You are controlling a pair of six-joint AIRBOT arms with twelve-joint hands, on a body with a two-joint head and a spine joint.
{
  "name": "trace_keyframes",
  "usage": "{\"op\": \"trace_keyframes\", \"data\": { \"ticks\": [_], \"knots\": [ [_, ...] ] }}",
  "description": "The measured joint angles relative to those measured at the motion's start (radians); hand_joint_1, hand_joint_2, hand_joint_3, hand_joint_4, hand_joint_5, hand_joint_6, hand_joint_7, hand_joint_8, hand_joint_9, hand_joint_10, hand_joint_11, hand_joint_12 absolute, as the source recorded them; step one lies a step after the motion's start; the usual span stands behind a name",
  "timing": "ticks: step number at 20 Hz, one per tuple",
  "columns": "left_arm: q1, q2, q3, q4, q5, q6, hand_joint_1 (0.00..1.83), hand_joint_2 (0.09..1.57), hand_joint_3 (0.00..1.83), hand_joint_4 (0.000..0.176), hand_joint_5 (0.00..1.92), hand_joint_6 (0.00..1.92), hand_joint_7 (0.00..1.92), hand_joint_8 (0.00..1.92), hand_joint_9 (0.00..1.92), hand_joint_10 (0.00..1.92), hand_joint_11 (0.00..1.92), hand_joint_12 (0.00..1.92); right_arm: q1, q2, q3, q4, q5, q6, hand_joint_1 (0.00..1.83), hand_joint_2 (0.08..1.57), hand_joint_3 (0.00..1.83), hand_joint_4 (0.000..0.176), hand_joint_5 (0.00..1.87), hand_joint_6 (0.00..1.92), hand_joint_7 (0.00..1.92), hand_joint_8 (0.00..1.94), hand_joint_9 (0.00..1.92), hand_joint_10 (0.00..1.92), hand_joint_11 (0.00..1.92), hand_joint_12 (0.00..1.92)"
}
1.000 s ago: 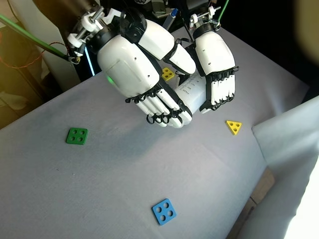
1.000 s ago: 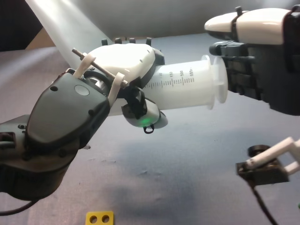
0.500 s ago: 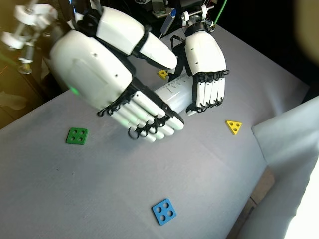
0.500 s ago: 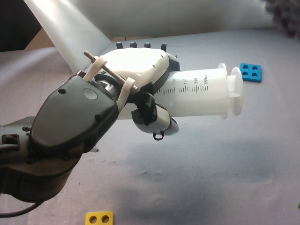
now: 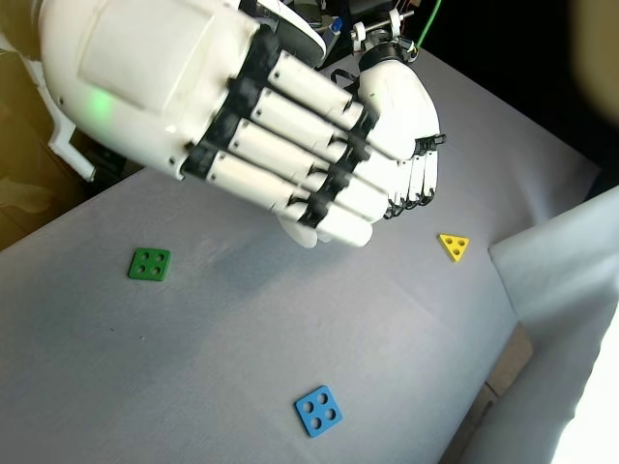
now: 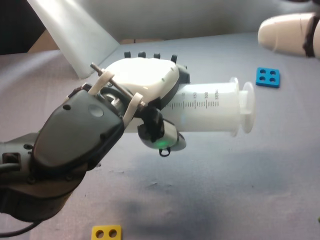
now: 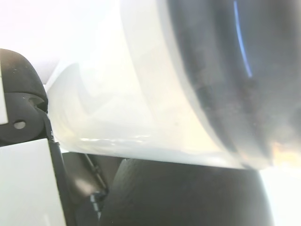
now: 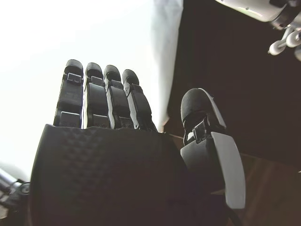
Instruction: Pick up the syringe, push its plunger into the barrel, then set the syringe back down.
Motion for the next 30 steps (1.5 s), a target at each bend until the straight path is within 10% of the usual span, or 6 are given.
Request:
{"op": "trace_keyframes", "data": {
  "ticks": [5, 30],
  "knots": [
    [0.064, -0.012, 0.022, 0.076, 0.011, -0.063, 1.33, 1.26, 0.00, 0.000, 0.80, 1.04, 0.68, 1.57, 0.58, 1.69, 0.42, 1.53, 0.026, -0.018, 0.046, -0.717, 0.018, 0.348, 0.00, 1.36, 0.00, 0.000, 0.07, 0.00, 0.04, 0.01, 0.01, 0.00, 0.01, 0.00],
    [0.198, -0.074, 0.071, 0.225, 0.029, -0.179, 1.33, 1.25, 0.00, 0.000, 0.80, 1.05, 0.69, 1.55, 0.59, 1.66, 0.44, 1.47, 0.070, -0.033, 0.050, -0.737, 0.111, 0.346, 0.00, 1.36, 0.00, 0.000, 0.10, 0.01, 0.06, 0.01, 0.02, 0.00, 0.01, 0.01]
  ]
}}
